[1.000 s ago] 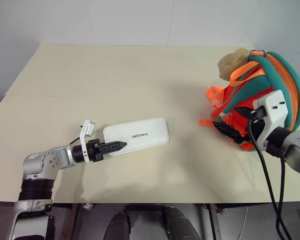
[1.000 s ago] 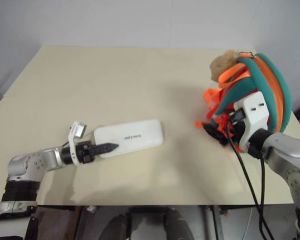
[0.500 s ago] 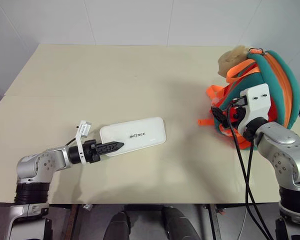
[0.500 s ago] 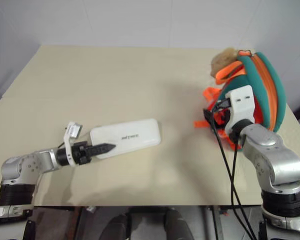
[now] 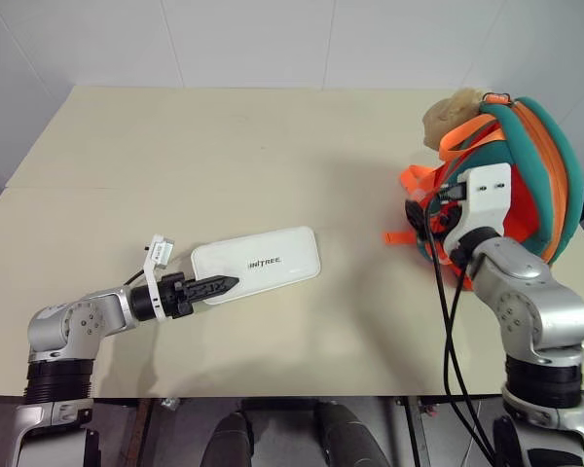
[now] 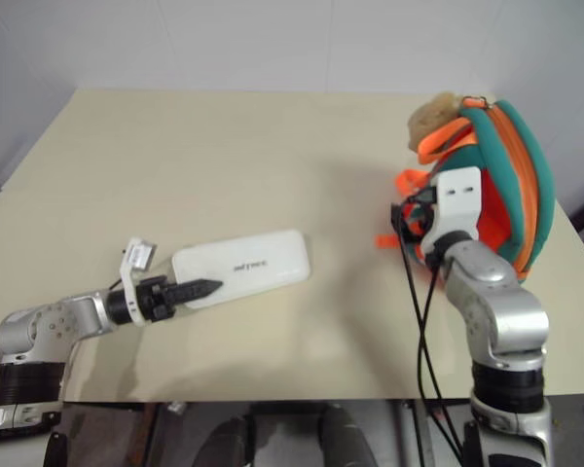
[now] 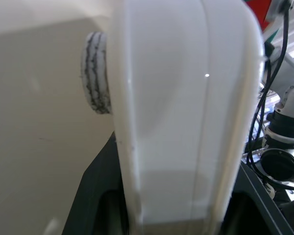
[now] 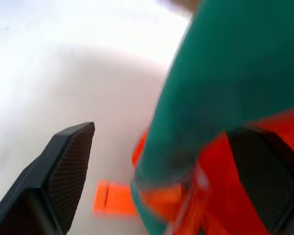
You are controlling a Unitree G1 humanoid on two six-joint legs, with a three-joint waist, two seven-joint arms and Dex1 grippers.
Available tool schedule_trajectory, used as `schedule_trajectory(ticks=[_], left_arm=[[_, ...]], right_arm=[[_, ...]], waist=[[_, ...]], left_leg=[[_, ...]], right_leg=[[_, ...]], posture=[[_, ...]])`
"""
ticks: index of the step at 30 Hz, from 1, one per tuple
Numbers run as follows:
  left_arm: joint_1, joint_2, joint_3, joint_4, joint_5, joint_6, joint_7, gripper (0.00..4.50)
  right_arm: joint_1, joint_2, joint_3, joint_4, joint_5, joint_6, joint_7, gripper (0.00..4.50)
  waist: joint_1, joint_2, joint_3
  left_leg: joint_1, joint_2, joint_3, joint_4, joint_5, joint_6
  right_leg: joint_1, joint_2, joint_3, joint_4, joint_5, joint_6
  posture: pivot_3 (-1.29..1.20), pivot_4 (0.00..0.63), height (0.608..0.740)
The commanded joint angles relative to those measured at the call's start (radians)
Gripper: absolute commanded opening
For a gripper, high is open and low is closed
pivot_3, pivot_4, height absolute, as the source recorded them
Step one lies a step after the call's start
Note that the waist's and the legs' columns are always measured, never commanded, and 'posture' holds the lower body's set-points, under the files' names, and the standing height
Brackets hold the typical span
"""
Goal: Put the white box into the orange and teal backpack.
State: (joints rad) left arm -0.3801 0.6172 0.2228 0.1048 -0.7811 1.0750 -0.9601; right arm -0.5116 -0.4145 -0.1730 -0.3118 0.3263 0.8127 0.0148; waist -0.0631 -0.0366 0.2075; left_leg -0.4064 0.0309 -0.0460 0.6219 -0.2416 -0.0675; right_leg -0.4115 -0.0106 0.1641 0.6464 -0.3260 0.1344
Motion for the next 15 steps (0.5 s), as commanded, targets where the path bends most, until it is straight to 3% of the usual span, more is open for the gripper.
schedule_trajectory(ticks=[1,8,11,15], left_arm=[[-0.008,0.013,0.018,-0.024,-0.026,-0.003,-0.012,1.45],[-0.019,0.013,0.007,-0.013,-0.021,-0.004,-0.019,1.45],[-0.023,0.013,0.003,-0.007,-0.018,-0.008,-0.023,1.45],[-0.02,0.016,0.007,-0.001,-0.014,-0.02,-0.023,1.45]], right_arm=[[-0.054,0.041,-0.01,0.079,-0.069,-0.139,-0.04,4.47],[-0.169,0.113,0.007,0.455,-0.217,-0.476,-0.123,4.47],[-0.205,0.13,0.003,0.571,-0.228,-0.569,-0.118,3.86],[-0.214,0.134,0.01,0.584,-0.226,-0.615,-0.082,2.48]], waist=[[-0.001,0.0,0.0],[-0.02,0.0,0.0],[-0.025,0.0,0.0],[-0.027,0.0,0.0]], left_leg=[[0.0,0.0,0.0,0.0,0.0,0.0],[0.0,0.0,0.0,-0.001,0.0,0.0],[0.0,0.0,0.0,-0.001,0.0,0.0],[0.0,0.0,0.0,-0.001,0.0,0.0]], right_leg=[[0.0,0.0,0.0,0.0,0.0,0.0],[0.0,0.0,0.0,0.0,0.0,0.0],[0.0,0.0,0.0,0.0,0.0,0.0],[-0.001,0.0,0.0,0.001,0.0,0.0]], posture=[[0.0,0.15,0.74],[0.0,0.15,0.74],[0.0,0.15,0.74],[0.0,0.15,0.74]])
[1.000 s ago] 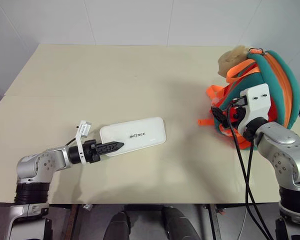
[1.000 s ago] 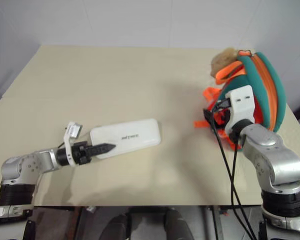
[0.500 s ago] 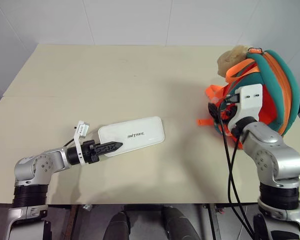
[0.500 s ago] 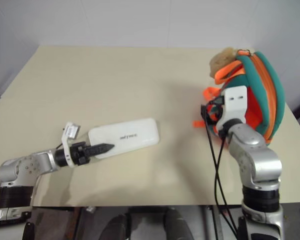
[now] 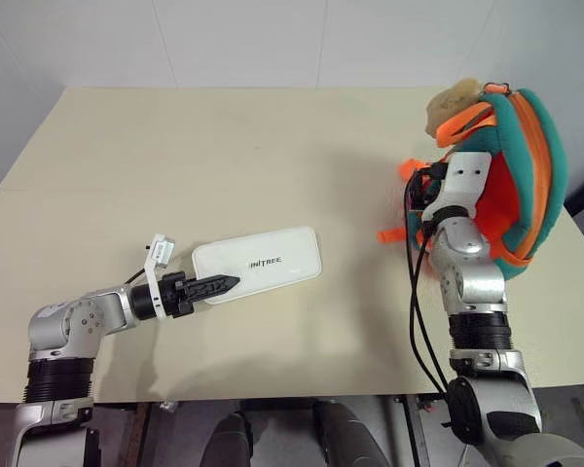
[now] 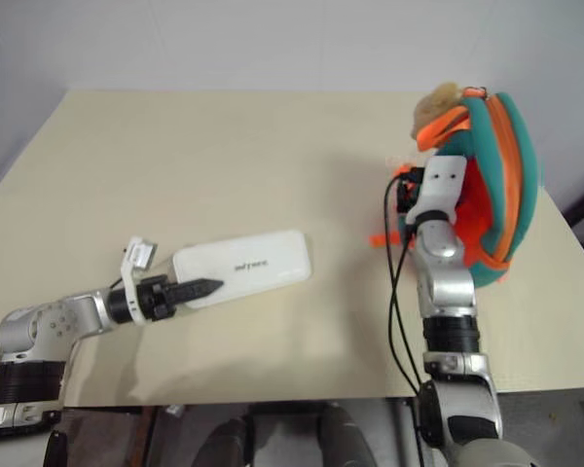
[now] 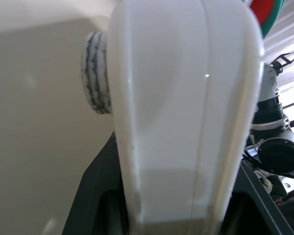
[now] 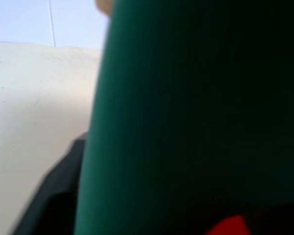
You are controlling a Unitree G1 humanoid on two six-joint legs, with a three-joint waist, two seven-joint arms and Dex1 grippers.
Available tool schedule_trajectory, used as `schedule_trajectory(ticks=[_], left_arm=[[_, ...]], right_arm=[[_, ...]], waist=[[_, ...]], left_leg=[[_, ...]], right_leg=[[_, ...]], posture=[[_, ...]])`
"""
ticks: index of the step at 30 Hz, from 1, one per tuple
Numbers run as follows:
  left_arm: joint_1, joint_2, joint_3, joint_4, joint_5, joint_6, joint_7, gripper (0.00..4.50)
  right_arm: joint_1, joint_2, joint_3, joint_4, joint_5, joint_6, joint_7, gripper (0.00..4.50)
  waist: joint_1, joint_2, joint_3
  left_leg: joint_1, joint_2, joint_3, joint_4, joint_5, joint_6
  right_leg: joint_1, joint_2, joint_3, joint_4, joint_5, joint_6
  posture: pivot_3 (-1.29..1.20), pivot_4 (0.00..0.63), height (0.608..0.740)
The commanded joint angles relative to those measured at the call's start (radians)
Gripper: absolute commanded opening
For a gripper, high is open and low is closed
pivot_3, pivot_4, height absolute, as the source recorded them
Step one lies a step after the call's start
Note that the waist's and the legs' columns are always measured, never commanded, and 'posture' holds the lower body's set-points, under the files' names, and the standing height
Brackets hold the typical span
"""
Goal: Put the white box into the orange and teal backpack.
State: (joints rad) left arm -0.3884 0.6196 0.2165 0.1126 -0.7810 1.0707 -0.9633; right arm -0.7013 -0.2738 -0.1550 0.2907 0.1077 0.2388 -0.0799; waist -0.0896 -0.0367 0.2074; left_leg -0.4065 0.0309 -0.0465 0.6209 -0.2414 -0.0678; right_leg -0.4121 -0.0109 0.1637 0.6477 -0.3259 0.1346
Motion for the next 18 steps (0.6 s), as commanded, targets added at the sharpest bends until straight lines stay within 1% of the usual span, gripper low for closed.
schedule_trajectory(ticks=[1,2,6,7,8,11,15,18], left_arm=[[-0.008,0.016,0.016,-0.007,-0.014,-0.017,-0.021,1.45],[-0.003,0.02,0.018,-0.006,-0.013,-0.019,-0.023,1.45],[0.013,0.025,0.024,0.001,-0.011,-0.033,-0.029,1.45],[0.017,0.024,0.026,0.003,-0.012,-0.037,-0.029,1.45],[0.02,0.024,0.029,0.005,-0.011,-0.043,-0.029,1.45],[0.028,0.027,0.039,0.015,-0.007,-0.062,-0.027,1.45],[0.035,0.042,0.059,0.039,0.0,-0.084,-0.025,1.45],[0.043,0.05,0.071,0.058,0.005,-0.101,-0.022,1.45]], right_arm=[[-0.021,-0.007,-0.01,-0.023,-0.004,-0.044,0.021,2.14],[-0.017,-0.007,-0.012,-0.031,0.0,-0.05,0.031,1.87],[-0.002,0.001,-0.013,-0.079,0.034,-0.059,0.091,0.53],[0.0,0.007,-0.005,-0.104,0.058,-0.055,0.13,0.25],[0.001,0.016,-0.001,-0.138,0.093,-0.045,0.172,0.09],[0.004,0.022,0.02,-0.247,0.225,0.03,0.339,0.09],[0.001,-0.014,0.041,-0.445,0.5,0.272,0.555,0.09],[0.001,-0.082,0.039,-0.58,0.733,0.476,0.686,0.09]], waist=[[0.0,0.0,0.0],[0.0,0.0,0.0],[-0.001,0.0,0.0],[-0.001,0.0,0.0],[-0.003,0.0,0.0],[-0.011,0.0,0.0],[-0.022,0.0,0.0],[-0.025,0.0,0.0]], left_leg=[[0.0,0.0,0.0,0.0,0.0,0.0],[0.0,0.0,0.0,0.0,0.0,0.0],[0.0,0.0,0.0,0.0,0.0,0.0],[0.001,0.0,0.0,0.0,0.0,-0.001],[0.001,0.0,0.0,0.0,0.001,-0.001],[0.001,0.0,-0.001,0.0,0.001,-0.001],[0.001,0.001,-0.002,0.0,0.001,-0.002],[0.001,0.001,-0.002,0.0,0.001,-0.002]], right_leg=[[0.0,0.0,0.0,0.0,0.0,0.0],[0.0,0.0,0.0,0.0,0.0,0.0],[0.0,0.0,0.0,0.002,0.0,0.0],[0.0,0.0,0.0,0.002,0.0,0.0],[0.0,0.0,0.0,0.002,0.0,0.0],[0.0,0.0,0.0,0.003,0.0,0.0],[0.0,0.0,-0.001,0.005,0.0,0.0],[0.0,0.001,-0.001,0.005,0.0,-0.001]], posture=[[0.0,0.15,0.74],[0.0,0.15,0.74],[0.0,0.15,0.74],[0.0,0.15,0.74],[0.0,0.15,0.74],[0.0,0.15,0.74],[0.0,0.15,0.74],[0.0,0.15,0.74]])
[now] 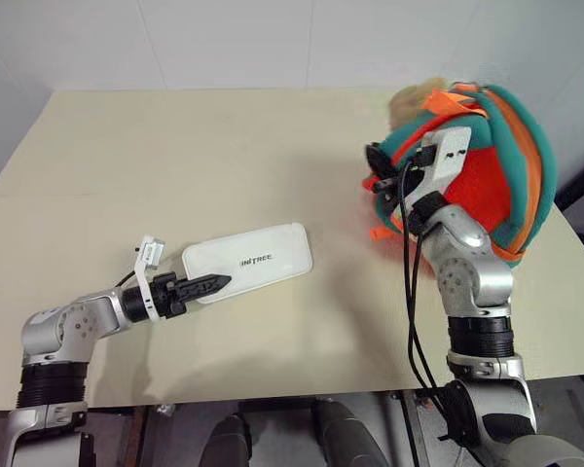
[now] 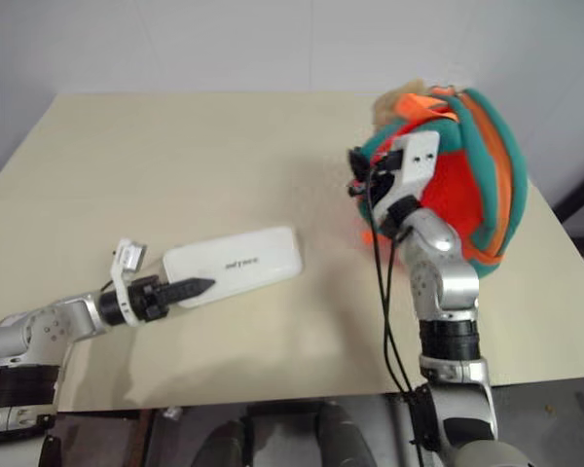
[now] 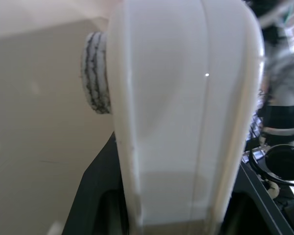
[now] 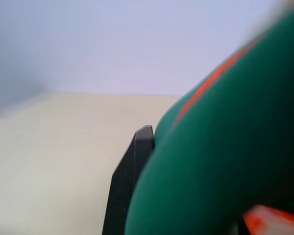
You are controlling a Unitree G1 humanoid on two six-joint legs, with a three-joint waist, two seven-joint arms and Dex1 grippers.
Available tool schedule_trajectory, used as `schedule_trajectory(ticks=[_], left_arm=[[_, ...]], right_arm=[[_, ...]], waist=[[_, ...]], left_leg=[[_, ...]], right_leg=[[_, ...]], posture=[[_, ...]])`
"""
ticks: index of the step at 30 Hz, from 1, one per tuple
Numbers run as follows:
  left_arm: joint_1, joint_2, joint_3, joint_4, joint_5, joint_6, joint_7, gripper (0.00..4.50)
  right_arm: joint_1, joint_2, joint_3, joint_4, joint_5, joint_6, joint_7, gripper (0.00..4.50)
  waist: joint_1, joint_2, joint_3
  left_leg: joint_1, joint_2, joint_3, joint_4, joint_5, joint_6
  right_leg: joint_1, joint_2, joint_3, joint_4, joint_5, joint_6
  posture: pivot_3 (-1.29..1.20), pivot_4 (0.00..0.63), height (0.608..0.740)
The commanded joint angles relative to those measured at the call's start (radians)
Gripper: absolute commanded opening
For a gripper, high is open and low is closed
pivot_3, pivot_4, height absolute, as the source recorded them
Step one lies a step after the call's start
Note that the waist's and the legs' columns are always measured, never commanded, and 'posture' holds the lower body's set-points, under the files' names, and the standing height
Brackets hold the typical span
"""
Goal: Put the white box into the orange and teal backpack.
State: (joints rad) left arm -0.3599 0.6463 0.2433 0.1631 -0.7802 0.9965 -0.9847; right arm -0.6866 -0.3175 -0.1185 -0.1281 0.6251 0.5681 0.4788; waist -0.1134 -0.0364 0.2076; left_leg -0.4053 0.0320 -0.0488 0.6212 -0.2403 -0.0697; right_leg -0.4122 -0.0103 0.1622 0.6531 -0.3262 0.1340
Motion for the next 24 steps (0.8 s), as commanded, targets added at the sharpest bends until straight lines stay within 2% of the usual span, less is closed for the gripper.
schedule_trajectory(ticks=[1,5,8,11,14,18,21,24], left_arm=[[0.017,0.024,0.049,0.011,0.004,-0.029,0.003,1.45],[0.043,0.033,0.076,0.007,0.001,-0.034,0.018,1.45],[0.071,0.049,0.111,-0.008,-0.015,-0.025,0.016,1.45],[0.118,0.072,0.138,-0.035,-0.035,-0.013,0.006,1.45],[0.164,0.086,0.161,-0.078,-0.062,-0.001,0.001,1.45],[0.237,0.088,0.206,-0.166,-0.113,0.008,-0.01,1.45],[0.28,0.071,0.245,-0.243,-0.159,0.003,-0.008,1.45],[0.278,0.057,0.28,-0.311,-0.222,0.0,0.004,1.45]], right_arm=[[-0.012,-0.062,-0.005,-0.191,0.291,0.207,0.155,0.09],[-0.01,-0.184,-0.064,-0.227,0.636,0.455,0.213,0.09],[0.026,-0.333,-0.079,-0.223,0.85,0.605,0.297,0.09],[0.062,-0.474,-0.08,-0.186,0.968,0.72,0.365,0.09],[0.107,-0.59,-0.072,-0.15,0.921,0.772,0.465,0.09],[0.135,-0.717,-0.013,-0.073,0.743,0.744,0.667,0.09],[0.103,-0.756,0.049,-0.012,0.62,0.691,0.788,0.09],[0.062,-0.748,0.094,0.034,0.538,0.653,0.852,0.09]], waist=[[-0.001,0.0,0.0],[0.005,0.0,0.0],[0.014,0.0,0.0],[0.022,0.0,0.0],[0.026,0.0,0.0],[0.031,0.0,0.0],[0.031,0.0,0.0],[0.032,-0.001,0.0]], left_leg=[[0.0,0.0,0.0,0.0,0.0,0.0],[0.0,0.001,-0.003,0.0,0.0,0.0],[-0.001,0.0,-0.004,0.0,0.0,0.0],[-0.001,0.0,-0.004,-0.001,0.0,0.0],[-0.001,0.001,-0.004,-0.004,0.0,0.001],[-0.001,0.0,-0.001,-0.004,-0.001,0.001],[-0.001,0.0,0.0,-0.004,-0.002,0.001],[-0.001,0.0,0.0,-0.004,-0.002,0.001]], right_leg=[[0.0,0.0,0.0,0.0,0.0,-0.001],[0.0,-0.001,-0.004,0.0,-0.001,-0.002],[0.001,-0.002,-0.005,-0.002,-0.002,-0.003],[0.001,-0.002,-0.005,-0.005,-0.002,-0.003],[0.001,-0.001,-0.005,-0.007,-0.002,-0.004],[0.001,-0.002,-0.005,-0.01,-0.002,-0.003],[0.001,-0.002,-0.004,-0.011,-0.002,-0.003],[0.001,-0.002,-0.004,-0.011,-0.002,-0.003]], posture=[[0.0,0.15,0.74],[0.0,0.15,0.74],[0.0,0.15,0.74],[0.0,0.15,0.74],[0.0,0.15,0.74],[0.0,0.15,0.74],[0.0,0.15,0.74],[0.0,0.15,0.74]])
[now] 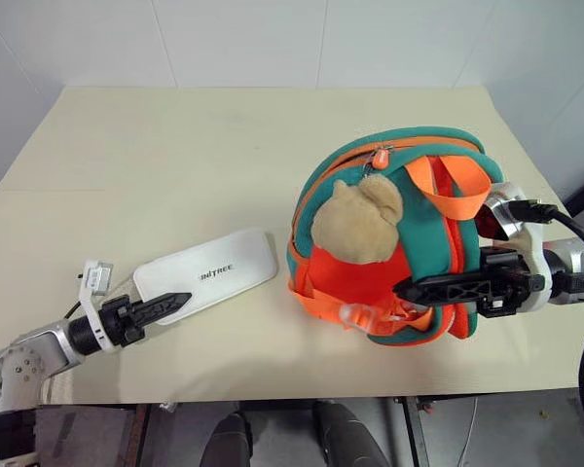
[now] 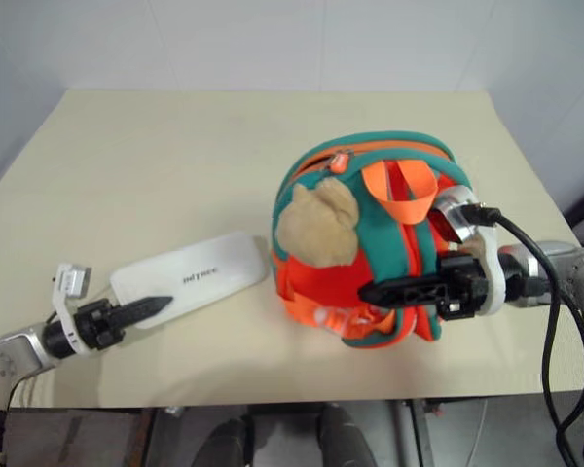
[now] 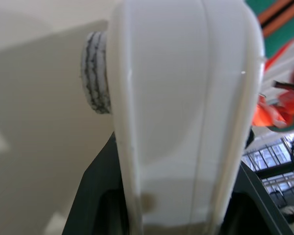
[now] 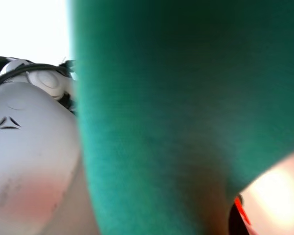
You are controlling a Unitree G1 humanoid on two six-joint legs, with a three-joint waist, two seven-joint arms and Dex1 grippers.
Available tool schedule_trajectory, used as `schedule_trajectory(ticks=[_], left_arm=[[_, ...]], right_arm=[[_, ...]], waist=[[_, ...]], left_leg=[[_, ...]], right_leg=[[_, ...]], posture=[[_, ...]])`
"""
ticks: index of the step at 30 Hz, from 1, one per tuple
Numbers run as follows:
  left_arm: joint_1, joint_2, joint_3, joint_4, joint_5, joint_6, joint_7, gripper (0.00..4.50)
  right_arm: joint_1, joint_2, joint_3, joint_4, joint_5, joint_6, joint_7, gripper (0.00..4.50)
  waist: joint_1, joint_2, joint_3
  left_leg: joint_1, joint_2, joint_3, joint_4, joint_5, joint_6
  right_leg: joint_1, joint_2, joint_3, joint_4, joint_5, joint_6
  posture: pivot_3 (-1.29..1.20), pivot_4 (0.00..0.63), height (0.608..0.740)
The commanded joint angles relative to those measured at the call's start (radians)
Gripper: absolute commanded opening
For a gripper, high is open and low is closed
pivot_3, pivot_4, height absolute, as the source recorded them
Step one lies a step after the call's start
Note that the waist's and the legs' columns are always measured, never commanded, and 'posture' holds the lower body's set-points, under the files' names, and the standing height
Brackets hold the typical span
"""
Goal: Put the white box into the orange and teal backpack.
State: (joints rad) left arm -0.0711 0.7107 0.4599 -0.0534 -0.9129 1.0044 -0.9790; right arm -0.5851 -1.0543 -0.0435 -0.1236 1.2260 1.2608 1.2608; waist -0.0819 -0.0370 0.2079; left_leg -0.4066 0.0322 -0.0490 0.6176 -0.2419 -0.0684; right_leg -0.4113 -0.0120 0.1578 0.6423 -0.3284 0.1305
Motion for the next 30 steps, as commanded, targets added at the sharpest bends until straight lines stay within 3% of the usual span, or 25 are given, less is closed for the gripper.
schedule_trajectory(ticks=[1,8,20,30], left_arm=[[-0.023,-0.014,0.081,-0.121,-0.124,-0.01,0.004,1.45],[-0.097,-0.038,0.135,-0.205,-0.257,-0.035,0.078,1.45],[-0.314,0.015,-0.039,-0.103,-0.194,-0.082,-0.017,1.45],[-0.406,0.027,-0.085,-0.053,-0.22,-0.059,-0.087,1.45]], right_arm=[[-0.053,0.0,0.032,0.046,-0.087,-0.052,0.083,0.09],[-0.061,0.034,0.074,0.056,-0.169,-0.076,0.128,0.09],[-0.021,0.043,0.038,0.03,-0.215,-0.091,0.124,0.09],[0.03,0.064,-0.013,-0.007,-0.198,-0.081,0.071,0.09]], waist=[[0.001,0.0,0.0],[0.004,0.0,0.0],[0.004,0.0,0.0],[0.004,0.0,0.0]], left_leg=[[0.0,0.0,0.0,0.0,0.0,0.0],[0.0,0.0,0.0,0.001,0.0,0.0],[-0.001,-0.001,0.0,0.007,-0.001,0.0],[-0.002,0.0,0.0,0.007,-0.002,0.001]], right_leg=[[0.0,0.0,0.0,0.0,0.0,0.0],[0.0,0.0,0.0,0.0,0.0,0.0],[0.002,0.002,0.001,0.001,0.001,0.002],[0.001,0.001,0.0,0.001,0.0,0.002]], posture=[[0.0,0.15,0.74],[0.0,0.15,0.74],[0.0,0.15,0.74],[0.0,0.15,0.74]])
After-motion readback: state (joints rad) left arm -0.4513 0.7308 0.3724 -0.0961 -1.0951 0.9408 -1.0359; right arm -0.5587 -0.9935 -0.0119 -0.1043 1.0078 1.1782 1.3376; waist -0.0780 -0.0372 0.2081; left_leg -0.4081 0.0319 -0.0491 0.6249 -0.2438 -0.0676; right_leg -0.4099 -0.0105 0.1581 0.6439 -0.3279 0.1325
